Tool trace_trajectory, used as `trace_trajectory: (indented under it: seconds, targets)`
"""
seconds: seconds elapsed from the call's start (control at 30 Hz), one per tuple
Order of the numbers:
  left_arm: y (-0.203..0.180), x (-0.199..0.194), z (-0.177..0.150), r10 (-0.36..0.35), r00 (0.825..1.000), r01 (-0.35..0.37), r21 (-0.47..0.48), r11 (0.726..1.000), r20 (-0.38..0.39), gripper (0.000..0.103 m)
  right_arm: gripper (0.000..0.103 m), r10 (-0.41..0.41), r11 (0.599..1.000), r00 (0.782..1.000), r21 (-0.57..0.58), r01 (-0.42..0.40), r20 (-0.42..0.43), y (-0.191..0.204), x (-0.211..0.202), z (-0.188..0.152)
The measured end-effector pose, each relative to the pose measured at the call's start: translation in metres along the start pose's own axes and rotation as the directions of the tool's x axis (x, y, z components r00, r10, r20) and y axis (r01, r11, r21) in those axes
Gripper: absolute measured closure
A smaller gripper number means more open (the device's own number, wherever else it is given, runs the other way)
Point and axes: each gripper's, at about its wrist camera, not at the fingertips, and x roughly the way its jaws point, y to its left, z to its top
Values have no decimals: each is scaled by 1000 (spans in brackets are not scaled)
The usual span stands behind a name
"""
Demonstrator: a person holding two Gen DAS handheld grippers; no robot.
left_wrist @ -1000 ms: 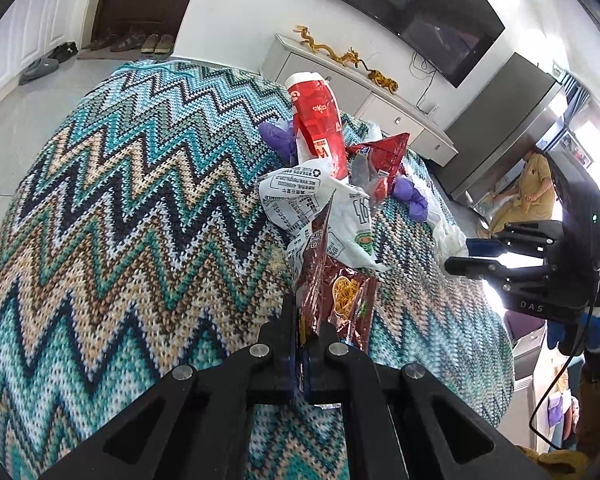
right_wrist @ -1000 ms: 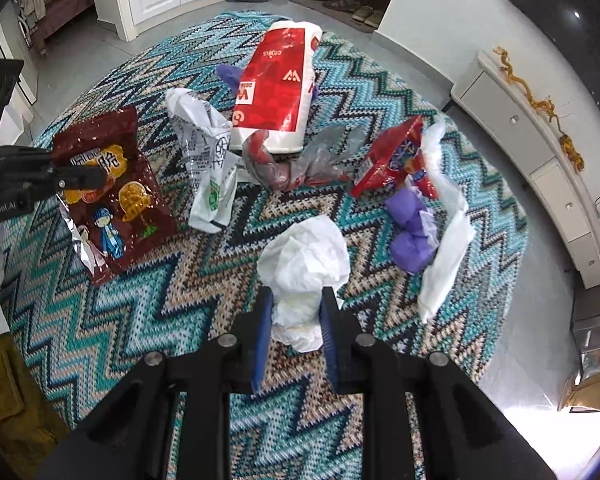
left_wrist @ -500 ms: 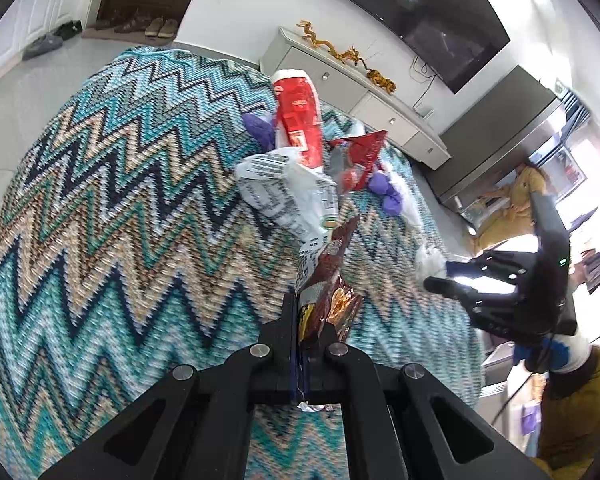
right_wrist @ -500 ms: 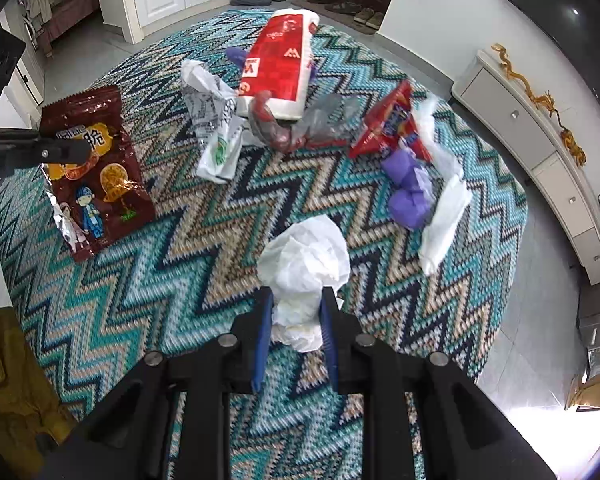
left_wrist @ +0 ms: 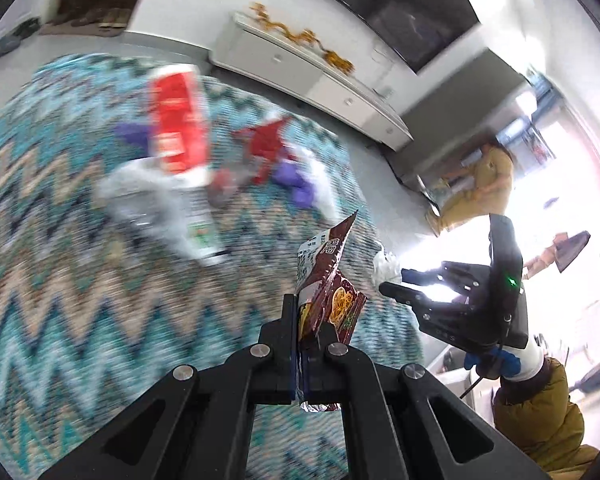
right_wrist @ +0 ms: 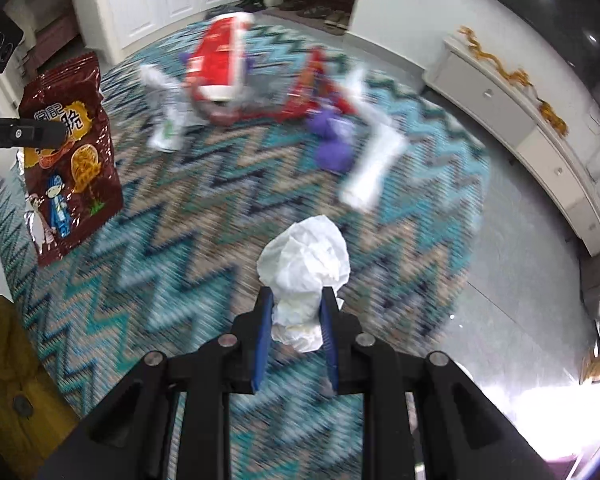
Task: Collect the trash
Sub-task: 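Carry both items to the bin and open both tools over it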
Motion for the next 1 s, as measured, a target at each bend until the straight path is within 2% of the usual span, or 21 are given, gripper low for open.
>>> trace_trajectory:
  seconds: [0.17,0.33,0.47,0.6,0.7,0.87,0.9,1.0]
  targets:
    - [-71,74,19,-35,994,42,71,997,-99,101,81,-89,992,995,88,93,-49,-63,-13,-45]
    - [-155,170,23,-40,973,74,144,987,-227,101,81,-157,965,978,190,181,-135,-136,-16,-109]
    - [-215,252,19,9,952,61,216,974,-307,101,81,-152,938,973,286,197,-173,-186,-5,-157]
    - [-259,334,8,96,919,10,266,964,-383,101,81,-111,907,977,384,174,-183,-222,17,-198]
    - [-273,387,-2,148,892,-28,274,961,-427,101,80,-75,882,980,445,152,-187,-242,38,-222]
    - [-274,450,-19,194,845,-67,261,963,-499,100,80,-26,847,981,517,123,-191,-265,69,-252]
    - [-273,461,-23,193,836,-68,251,966,-514,97,76,-22,843,980,523,125,-199,-268,76,-256]
    - [-271,474,-27,189,825,-70,235,969,-533,74,66,-15,830,977,543,131,-214,-276,88,-261]
